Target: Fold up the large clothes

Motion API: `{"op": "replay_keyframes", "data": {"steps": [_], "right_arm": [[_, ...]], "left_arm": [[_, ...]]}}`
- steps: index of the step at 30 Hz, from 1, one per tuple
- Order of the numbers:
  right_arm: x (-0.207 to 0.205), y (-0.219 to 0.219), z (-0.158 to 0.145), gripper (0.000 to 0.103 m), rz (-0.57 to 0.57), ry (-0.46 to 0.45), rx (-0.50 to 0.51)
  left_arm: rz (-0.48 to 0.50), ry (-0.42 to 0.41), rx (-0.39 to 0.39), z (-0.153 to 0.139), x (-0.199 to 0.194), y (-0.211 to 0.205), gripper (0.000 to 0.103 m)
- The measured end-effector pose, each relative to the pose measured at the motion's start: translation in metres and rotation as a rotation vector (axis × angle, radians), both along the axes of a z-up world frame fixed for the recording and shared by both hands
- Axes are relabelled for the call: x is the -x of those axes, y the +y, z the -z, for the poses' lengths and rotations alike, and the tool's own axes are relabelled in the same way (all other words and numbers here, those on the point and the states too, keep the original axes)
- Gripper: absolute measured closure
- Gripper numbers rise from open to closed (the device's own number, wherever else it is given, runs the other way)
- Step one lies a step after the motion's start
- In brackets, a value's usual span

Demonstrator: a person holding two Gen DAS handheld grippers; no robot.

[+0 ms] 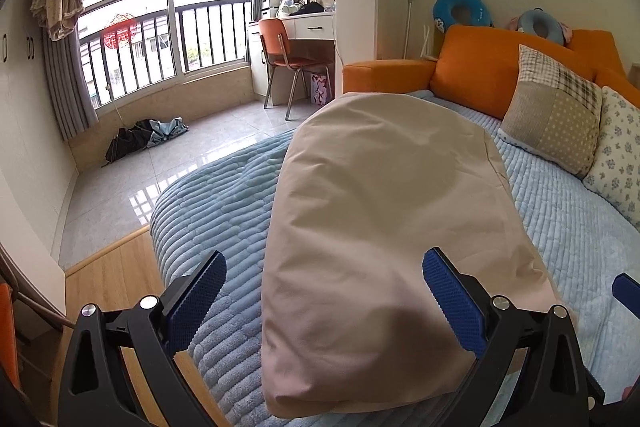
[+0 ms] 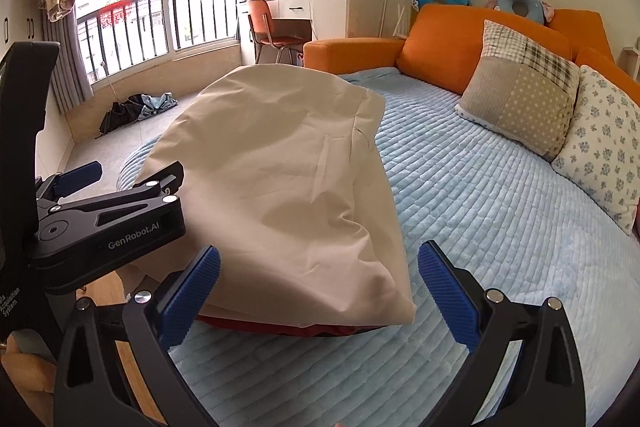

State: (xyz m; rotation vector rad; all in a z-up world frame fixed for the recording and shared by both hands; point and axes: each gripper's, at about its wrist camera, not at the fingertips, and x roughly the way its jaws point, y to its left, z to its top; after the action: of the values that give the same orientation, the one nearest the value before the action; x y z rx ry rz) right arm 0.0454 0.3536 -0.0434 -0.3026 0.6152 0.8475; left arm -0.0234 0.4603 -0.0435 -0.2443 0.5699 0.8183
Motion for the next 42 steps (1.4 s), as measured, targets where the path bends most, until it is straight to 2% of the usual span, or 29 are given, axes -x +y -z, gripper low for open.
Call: {"op": "replay_keyframes", "data": {"steps": [14, 26, 42], "right_arm": [[0.001, -0.008, -0.004, 0.005, 0.038, -0.038, -0.053], [-0.002, -0.011, -0.005, 0.005, 0.058, -0.051, -0.043], [-0.005, -0.018, -0.014, 0.005, 0.073, -0.062, -0.061]], "left_arm": [[0.026, -0.002, 0.007, 0.001, -0.003, 0.001, 0.003], [0.030, 0.009, -0.007, 0.001, -0.008, -0.002, 0.003], [0.015, 0.025, -0.034, 0.001, 0.017, -0.009, 0.003]]}}
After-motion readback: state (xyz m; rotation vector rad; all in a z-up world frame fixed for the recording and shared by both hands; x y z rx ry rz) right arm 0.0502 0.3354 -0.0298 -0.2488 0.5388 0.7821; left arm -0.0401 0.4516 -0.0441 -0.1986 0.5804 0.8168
